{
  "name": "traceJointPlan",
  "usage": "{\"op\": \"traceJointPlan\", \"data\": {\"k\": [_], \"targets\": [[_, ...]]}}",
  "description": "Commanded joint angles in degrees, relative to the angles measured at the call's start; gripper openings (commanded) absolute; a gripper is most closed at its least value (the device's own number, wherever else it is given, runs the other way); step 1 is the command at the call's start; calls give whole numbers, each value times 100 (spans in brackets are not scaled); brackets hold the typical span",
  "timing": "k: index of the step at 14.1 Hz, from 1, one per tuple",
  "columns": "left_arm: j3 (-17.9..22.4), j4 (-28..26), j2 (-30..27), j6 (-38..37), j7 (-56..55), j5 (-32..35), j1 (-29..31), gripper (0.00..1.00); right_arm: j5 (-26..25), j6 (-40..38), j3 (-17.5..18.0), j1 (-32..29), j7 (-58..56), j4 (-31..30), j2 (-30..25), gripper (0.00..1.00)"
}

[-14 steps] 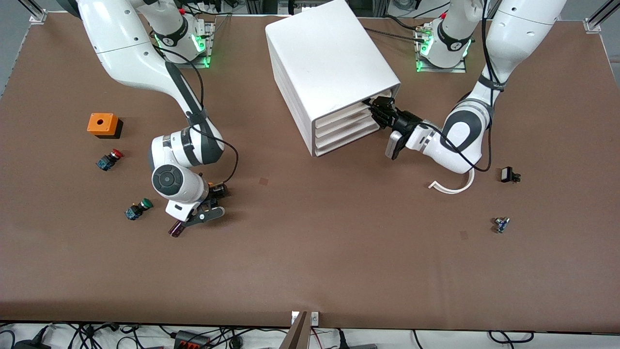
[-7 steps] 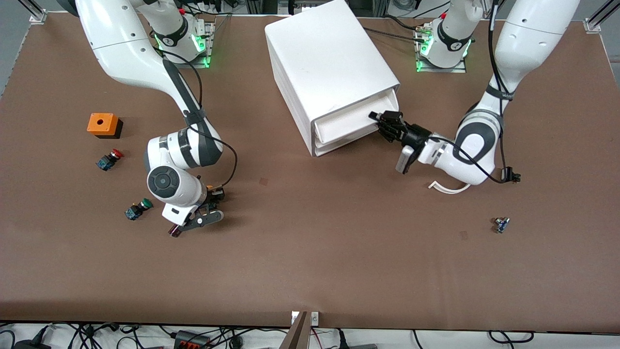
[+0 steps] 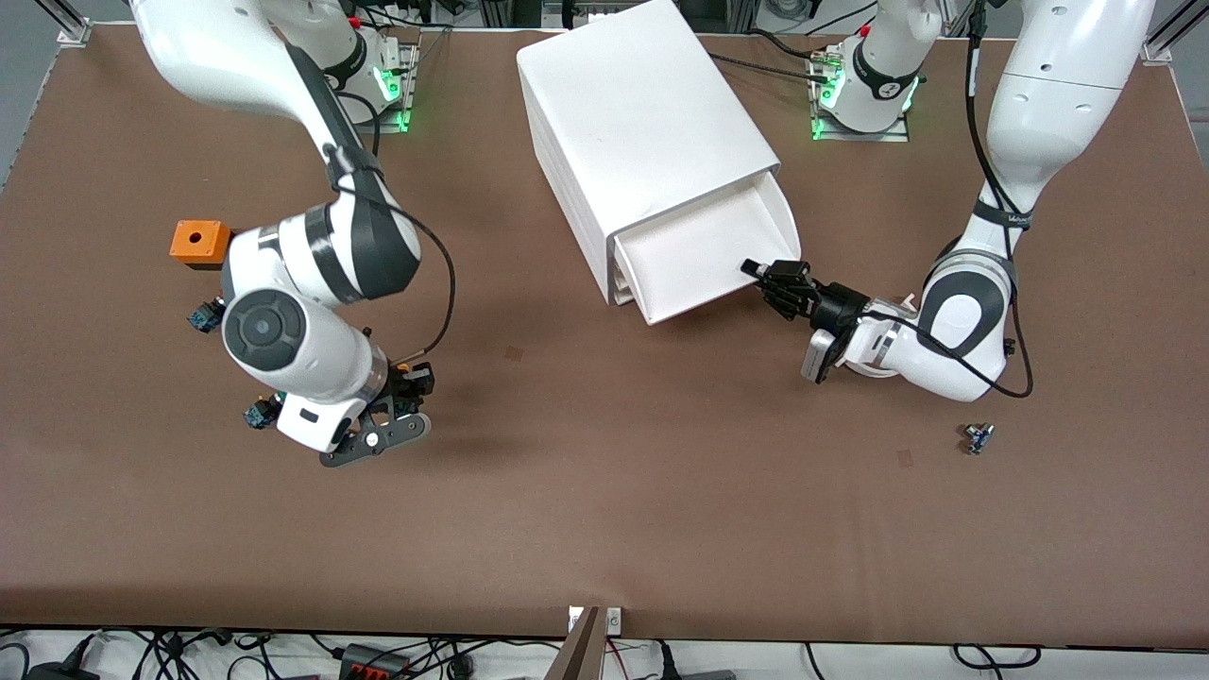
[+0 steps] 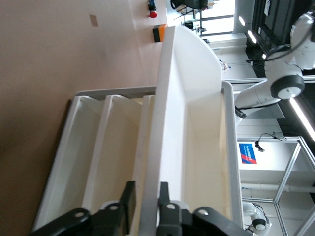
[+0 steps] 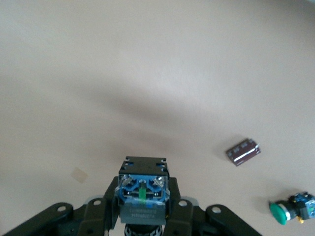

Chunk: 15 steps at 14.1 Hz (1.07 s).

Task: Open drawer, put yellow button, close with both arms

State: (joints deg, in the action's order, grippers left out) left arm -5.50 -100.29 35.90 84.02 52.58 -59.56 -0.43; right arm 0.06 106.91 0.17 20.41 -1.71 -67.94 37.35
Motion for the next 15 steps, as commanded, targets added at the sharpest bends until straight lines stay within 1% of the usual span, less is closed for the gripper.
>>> {"op": "traceJointPlan", "data": {"k": [1,2,4,6,8,10,12,13,15], "targets": [[22,238,-3,71,-203,129,148,100,73,-231,9,269,-40,307,-192,0],[31,238,-117,19,-439,172,209,100,73,-319,-9,401,-31,395,-193,0],[31,517,-232,-314,-1116,461,315,100,73,-442,-17,673,4,536,-289,0],[31,974,-294,-543,-1722,1075,341,100,82,-425,-9,972,362,562,-430,0],[40,1177,-425,-615,-2311,1585,359,100,82,-434,0,1279,757,869,-430,0],[23,1213,-610,-588,-2795,2287,350,100,73,-364,-9,1674,1572,914,-404,0],[-38,1511,-707,-588,-3488,3121,298,100,73,-276,0,2026,2260,993,-378,0],[-74,1634,-742,-588,-3857,3526,272,100,82,-241,9,2132,2358,993,-369,0],[-74,1714,-795,-553,-4587,4309,79,100,82,-92,9,2352,2508,1002,-351,0]]}}
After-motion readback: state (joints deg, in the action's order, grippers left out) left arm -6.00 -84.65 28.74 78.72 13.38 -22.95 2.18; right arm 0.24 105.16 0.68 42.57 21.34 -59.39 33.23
